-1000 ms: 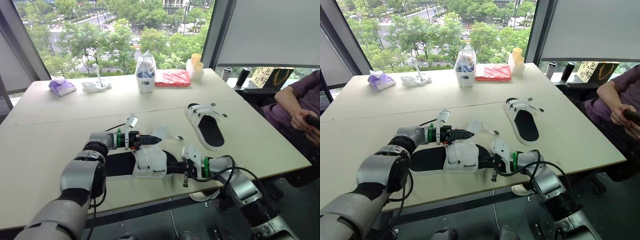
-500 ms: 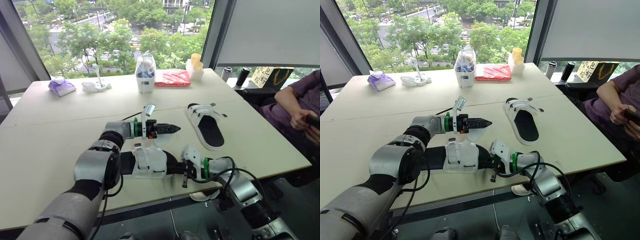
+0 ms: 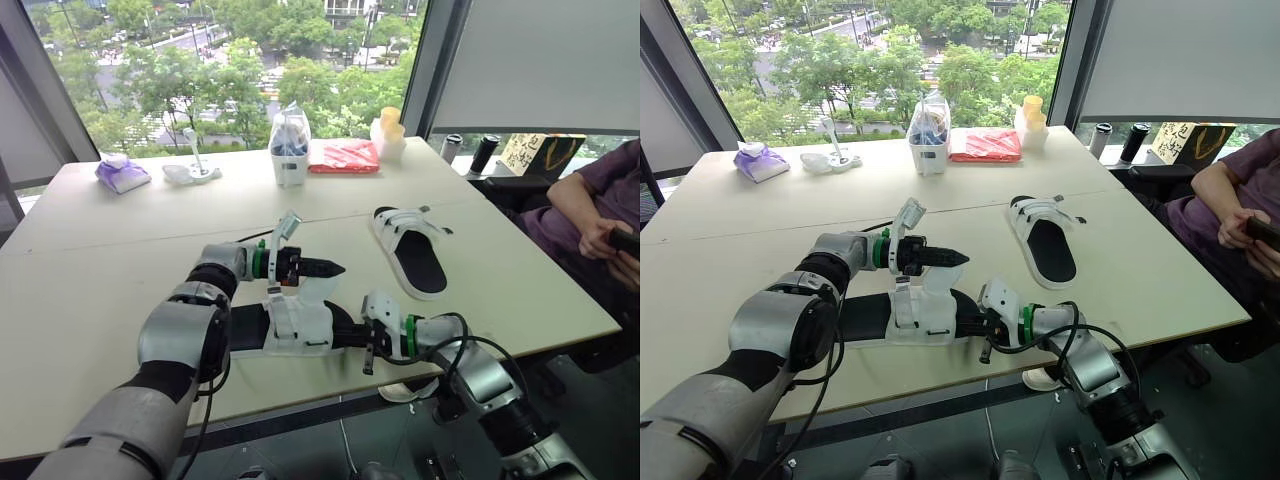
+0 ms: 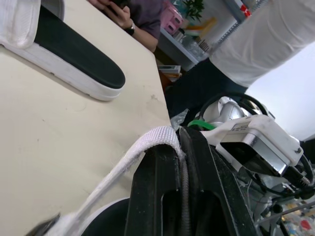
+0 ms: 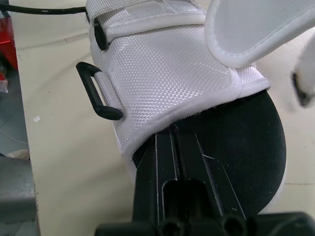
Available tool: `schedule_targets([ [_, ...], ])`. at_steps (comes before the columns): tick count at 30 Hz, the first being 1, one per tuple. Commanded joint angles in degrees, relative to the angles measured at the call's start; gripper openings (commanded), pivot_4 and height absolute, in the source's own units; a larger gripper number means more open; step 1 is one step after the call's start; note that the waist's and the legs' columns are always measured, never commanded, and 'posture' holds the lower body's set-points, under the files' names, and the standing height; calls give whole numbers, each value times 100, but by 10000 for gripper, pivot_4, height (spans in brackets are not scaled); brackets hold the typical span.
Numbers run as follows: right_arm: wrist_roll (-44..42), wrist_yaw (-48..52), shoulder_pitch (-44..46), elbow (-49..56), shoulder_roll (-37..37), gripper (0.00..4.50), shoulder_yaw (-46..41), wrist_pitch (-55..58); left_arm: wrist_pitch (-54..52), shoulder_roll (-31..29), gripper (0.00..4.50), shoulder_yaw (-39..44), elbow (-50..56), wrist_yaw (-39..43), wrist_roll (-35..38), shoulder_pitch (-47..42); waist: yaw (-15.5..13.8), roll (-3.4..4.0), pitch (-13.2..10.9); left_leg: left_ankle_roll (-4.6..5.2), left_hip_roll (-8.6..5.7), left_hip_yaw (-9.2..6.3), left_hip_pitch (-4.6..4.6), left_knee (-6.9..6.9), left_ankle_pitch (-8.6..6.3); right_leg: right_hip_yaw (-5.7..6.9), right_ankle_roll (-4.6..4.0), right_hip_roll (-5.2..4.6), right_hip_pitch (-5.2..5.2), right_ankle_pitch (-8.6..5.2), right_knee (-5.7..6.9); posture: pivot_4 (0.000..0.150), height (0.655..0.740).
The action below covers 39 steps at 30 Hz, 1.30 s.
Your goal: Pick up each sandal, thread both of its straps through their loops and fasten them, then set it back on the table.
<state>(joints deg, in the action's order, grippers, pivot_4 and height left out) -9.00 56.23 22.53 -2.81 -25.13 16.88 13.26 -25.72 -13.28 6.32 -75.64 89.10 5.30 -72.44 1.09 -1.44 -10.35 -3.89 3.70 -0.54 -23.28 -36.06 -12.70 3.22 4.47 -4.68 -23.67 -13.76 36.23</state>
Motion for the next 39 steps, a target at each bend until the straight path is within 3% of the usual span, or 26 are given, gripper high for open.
schedule_targets([
  [1, 145, 48, -7, -208, 29, 0, 165, 25, 261, -117, 942, 337, 302, -309, 332, -152, 1, 0, 0, 0, 0, 0, 0, 0, 0, 0, 0, 0, 0, 0, 0, 1500, 7400],
  [5, 145, 125, -24, -258, -41, 0, 134, -37, 1499, -106, 942, 27, 1165, -414, 124, 267, -1, 1, 0, 0, 0, 0, 0, 1, 0, 0, 0, 0, -1, 0, 0, 1500, 7400],
  [8, 147, 208, -42, -328, -103, 0, 121, -103, 3125, -116, 942, -642, 2862, -453, -225, 1389, -11, 10, 5, 0, 1, 1, 2, 5, 0, -4, -1, 0, 0, 1, 0, 1500, 7400],
  [12, 142, 314, -25, -435, -136, 0, 112, -173, 6382, -396, 942, -1346, 4584, -882, -730, 2765, -48, 12, 7, 0, 3, 6, 8, 6, 0, -12, -1, 1, 4, 1, 0, 1500, 7400],
  [16, 153, 374, 78, -654, -86, 0, 114, -253, 10172, -708, 942, -1342, 3914, -2118, -1782, 2727, -94, 20, 12, 0, 3, 8, 27, -3, 0, -12, -24, 1, 28, 2, -10, 1500, 7400],
  [19, 174, 393, 154, -812, -30, 0, 136, -332, 11641, -673, 942, -490, 3310, -3016, -3222, 2442, -89, 21, 13, 1, 3, 22, 51, -9, 0, -17, -36, -1, 48, -5, -21, 1500, 7400],
  [24, 203, 441, 244, -1013, 7, 0, 149, -434, 11716, -849, 942, -28, 3617, -5236, -5934, 2393, -57, 22, 14, 6, 4, 27, 58, -12, 3, -21, -34, -1, 52, 3, -15, 1500, 7400],
  [28, 215, 445, 291, -1136, 36, 0, 139, -473, 10447, -1522, 942, -1289, 4285, -8546, -8170, 2341, -54, 23, 14, 7, 7, 26, 70, 10, 3, -21, -5, 2, 49, 11, -3, 1500, 7400],
  [31, 227, 446, 330, -1220, 54, 0, 144, -499, 9203, -1987, 942, -2495, 4565, -10804, -9342, 2096, -67, 24, 15, 9, 6, 26, 80, 17, 2, -21, 10, 2, 54, 6, 1, 1500, 7400],
  [34, 241, 460, 394, -1338, 75, 0, 147, -539, 8271, -2247, 942, -3413, 4531, -12372, -9921, 1766, -93, 24, 15, 9, 6, 25, 81, 3, 2, -22, 4, 1, 61, 4, 3, 1500, 7400],
  [39, 257, 459, 465, -1466, 110, 0, 129, -580, 7734, -2463, 942, -4268, 4152, -13242, -9967, 1454, -148, 25, 15, 9, 6, 30, 80, -1, 2, -26, -17, -1, 57, -6, -7, 1500, 7400],
])
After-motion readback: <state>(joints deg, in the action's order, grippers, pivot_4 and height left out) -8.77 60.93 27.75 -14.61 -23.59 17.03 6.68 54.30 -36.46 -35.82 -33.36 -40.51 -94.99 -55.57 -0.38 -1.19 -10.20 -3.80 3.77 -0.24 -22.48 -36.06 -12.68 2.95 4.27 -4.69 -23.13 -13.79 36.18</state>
